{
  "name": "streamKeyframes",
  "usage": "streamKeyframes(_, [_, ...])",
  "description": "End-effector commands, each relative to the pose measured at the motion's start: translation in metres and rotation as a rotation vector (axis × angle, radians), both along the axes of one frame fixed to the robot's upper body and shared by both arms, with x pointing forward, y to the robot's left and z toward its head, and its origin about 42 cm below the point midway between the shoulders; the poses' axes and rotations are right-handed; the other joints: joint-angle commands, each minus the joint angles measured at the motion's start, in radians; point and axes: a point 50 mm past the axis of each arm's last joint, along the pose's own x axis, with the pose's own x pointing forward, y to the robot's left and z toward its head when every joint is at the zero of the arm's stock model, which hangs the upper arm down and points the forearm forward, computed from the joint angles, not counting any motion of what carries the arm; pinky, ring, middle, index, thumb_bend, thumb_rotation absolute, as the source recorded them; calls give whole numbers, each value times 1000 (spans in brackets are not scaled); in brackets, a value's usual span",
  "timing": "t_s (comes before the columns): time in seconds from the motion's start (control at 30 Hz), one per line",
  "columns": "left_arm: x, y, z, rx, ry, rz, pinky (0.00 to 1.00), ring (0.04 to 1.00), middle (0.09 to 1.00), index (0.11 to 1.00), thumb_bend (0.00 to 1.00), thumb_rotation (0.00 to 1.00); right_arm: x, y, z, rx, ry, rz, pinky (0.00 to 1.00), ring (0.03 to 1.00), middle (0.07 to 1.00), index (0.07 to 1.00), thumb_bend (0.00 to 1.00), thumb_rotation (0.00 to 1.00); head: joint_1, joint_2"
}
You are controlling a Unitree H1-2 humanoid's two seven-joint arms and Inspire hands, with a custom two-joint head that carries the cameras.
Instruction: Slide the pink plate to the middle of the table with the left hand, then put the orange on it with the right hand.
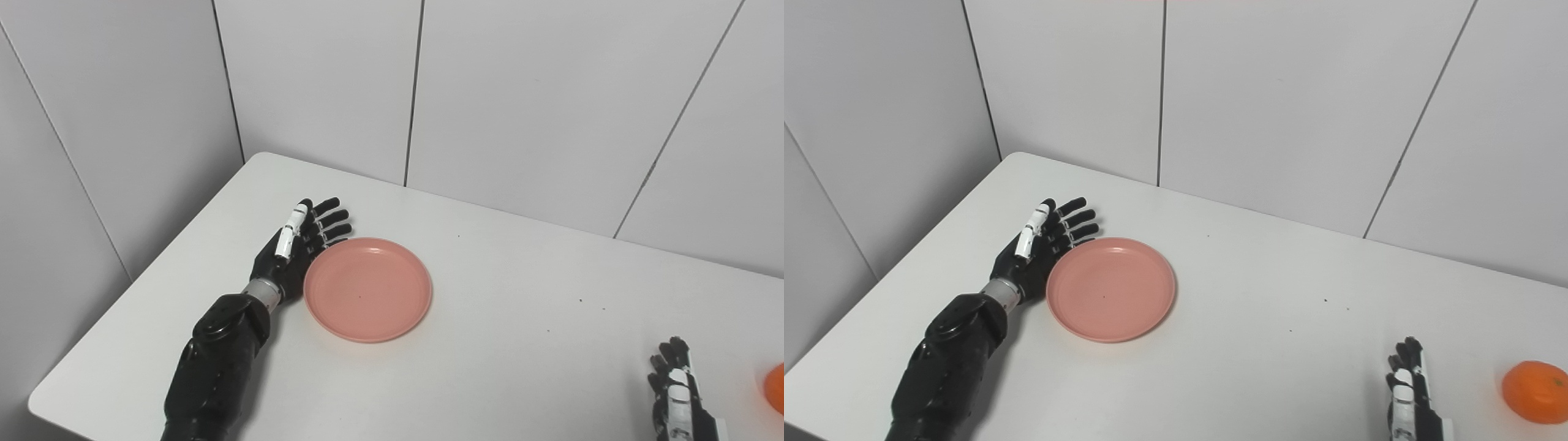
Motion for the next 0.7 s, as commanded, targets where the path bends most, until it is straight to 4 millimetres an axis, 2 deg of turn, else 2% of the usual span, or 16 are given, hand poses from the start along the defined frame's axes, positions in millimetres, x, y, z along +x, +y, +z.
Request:
streamKeyframes(0.0, [1, -6, 7, -3, -14, -17, 794, 809, 822, 819, 300, 1000, 5, 1, 15, 5, -52, -2, 1000, 966, 964, 967, 333, 1000, 0, 1])
streamKeyframes(0.5, [-4, -36, 2, -24, -7, -43, 775, 796, 809, 796, 298, 1000, 5, 2, 14, -5, -50, -3, 1000, 958, 961, 966, 344, 1000, -13, 12])
streamKeyframes(0.67, [-4, -45, -3, -29, -13, -82, 790, 807, 823, 808, 335, 1000, 5, 2, 14, -2, -53, -5, 1000, 951, 954, 958, 358, 1000, -17, 14])
